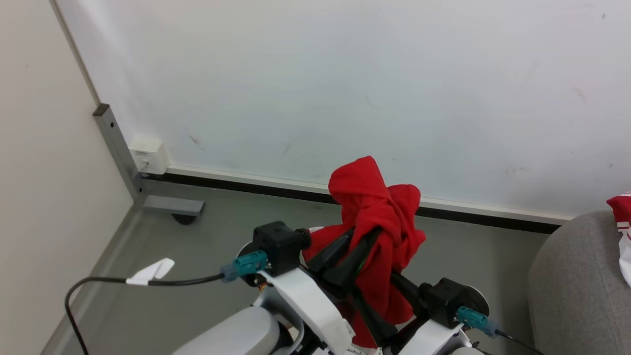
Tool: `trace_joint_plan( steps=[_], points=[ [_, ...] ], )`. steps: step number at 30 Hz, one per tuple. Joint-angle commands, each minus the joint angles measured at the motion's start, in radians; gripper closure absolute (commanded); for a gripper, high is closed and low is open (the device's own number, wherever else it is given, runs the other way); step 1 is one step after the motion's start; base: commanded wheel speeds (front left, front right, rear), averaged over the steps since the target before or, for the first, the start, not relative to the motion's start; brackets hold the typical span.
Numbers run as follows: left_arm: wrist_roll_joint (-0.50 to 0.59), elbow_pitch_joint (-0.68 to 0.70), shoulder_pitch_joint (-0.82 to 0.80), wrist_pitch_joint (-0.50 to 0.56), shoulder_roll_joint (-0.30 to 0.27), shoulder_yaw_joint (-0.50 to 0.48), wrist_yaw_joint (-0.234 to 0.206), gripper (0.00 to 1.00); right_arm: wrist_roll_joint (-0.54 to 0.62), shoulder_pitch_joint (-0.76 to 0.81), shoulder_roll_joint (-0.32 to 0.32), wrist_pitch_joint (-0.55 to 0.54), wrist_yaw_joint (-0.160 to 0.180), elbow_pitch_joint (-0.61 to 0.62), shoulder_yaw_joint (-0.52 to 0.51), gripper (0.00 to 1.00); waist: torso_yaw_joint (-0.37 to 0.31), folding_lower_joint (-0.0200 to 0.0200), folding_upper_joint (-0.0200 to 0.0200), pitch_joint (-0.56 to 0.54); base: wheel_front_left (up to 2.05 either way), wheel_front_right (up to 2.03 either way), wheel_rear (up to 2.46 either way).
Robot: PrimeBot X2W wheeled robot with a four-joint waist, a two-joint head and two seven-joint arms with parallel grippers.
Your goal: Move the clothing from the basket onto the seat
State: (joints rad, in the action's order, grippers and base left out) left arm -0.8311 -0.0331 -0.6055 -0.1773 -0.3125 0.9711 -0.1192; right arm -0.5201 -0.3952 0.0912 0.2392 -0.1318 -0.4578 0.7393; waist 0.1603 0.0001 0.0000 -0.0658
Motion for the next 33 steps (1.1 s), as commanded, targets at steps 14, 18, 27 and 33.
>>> trace_joint_plan(
  steps=[14,18,27,33],
  points=[
    [-0.018,0.013,0.042,-0.003,-0.01,0.002,-0.015,1.0,-0.066,-0.021,-0.032,0.027,0.002,-0.049,-0.039,1.0,0.0,-0.0001,0.0,0.006,0.0,0.0,0.0],
    [-0.013,0.004,0.049,-0.01,-0.024,-0.007,-0.027,1.0,-0.053,0.015,-0.024,0.026,0.002,0.0,-0.075,1.0,-0.016,-0.0001,0.0,0.013,0.0,0.0,0.0],
    [0.001,0.013,0.061,-0.023,-0.018,-0.004,-0.048,0.0,-0.025,0.058,-0.007,0.026,0.002,0.11,-0.207,1.0,-0.064,-0.0001,0.0,0.031,0.0,0.0,0.0],
    [0.011,0.024,0.067,-0.031,-0.013,0.011,-0.038,0.0,-0.013,0.071,0.028,0.027,0.002,0.169,-0.332,1.0,-0.132,-0.0001,0.0,0.052,0.0,0.0,0.0]
  ],
)
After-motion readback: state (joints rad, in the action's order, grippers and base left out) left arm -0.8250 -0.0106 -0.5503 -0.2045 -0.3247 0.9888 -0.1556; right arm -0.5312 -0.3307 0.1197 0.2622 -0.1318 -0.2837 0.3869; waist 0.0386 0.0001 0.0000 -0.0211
